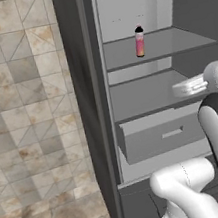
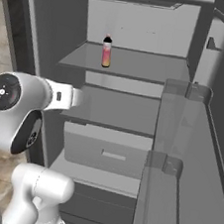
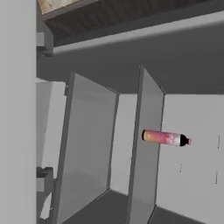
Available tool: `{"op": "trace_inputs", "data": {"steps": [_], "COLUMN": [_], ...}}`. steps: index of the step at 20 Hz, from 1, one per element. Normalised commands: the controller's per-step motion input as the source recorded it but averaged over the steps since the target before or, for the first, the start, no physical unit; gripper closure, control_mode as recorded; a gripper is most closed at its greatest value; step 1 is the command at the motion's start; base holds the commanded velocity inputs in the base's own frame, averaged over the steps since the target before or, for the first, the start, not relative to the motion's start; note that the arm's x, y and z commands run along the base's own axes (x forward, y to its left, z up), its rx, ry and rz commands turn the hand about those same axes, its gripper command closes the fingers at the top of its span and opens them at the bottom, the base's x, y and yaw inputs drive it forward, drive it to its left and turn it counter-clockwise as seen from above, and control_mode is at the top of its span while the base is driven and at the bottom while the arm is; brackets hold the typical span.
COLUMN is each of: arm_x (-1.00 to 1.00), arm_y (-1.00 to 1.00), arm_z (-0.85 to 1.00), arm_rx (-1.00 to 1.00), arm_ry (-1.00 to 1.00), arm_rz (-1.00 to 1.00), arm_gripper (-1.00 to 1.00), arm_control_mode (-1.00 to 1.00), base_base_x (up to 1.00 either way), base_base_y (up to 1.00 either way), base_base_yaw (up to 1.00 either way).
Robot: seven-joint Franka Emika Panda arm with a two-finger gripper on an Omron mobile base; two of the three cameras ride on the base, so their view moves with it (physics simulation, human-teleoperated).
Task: Open the fridge, grab two sodas, and place both sodas inside the bowl with ice on the dining counter.
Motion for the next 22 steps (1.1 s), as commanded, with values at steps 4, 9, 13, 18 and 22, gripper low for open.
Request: {"op": "trace_inputs", "data": {"steps": [4, 9, 13, 18, 22], "arm_x": [0.33, 0.26, 0.14, 0.11, 0.13], "arm_y": [0.00, 0.05, 0.03, 0.01, 0.00], "arm_z": [0.59, 0.20, 0.05, 0.02, 0.00], "arm_rx": [0.00, 0.00, 0.00, 0.00, 0.00], "arm_ry": [-0.31, -0.23, -0.18, -0.14, -0.09], "arm_rz": [0.00, 0.00, 0.00, 0.00, 0.00], "arm_gripper": [-1.00, -1.00, -1.00, -1.00, -1.00], "arm_control_mode": [-1.00, -1.00, -1.00, -1.00, -1.00], "base_base_x": [0.00, 0.00, 0.00, 0.00, 0.00], "base_base_y": [0.00, 0.00, 0.00, 0.00, 0.00], "base_base_yaw": [0.00, 0.00, 0.00, 0.00, 0.00]}}
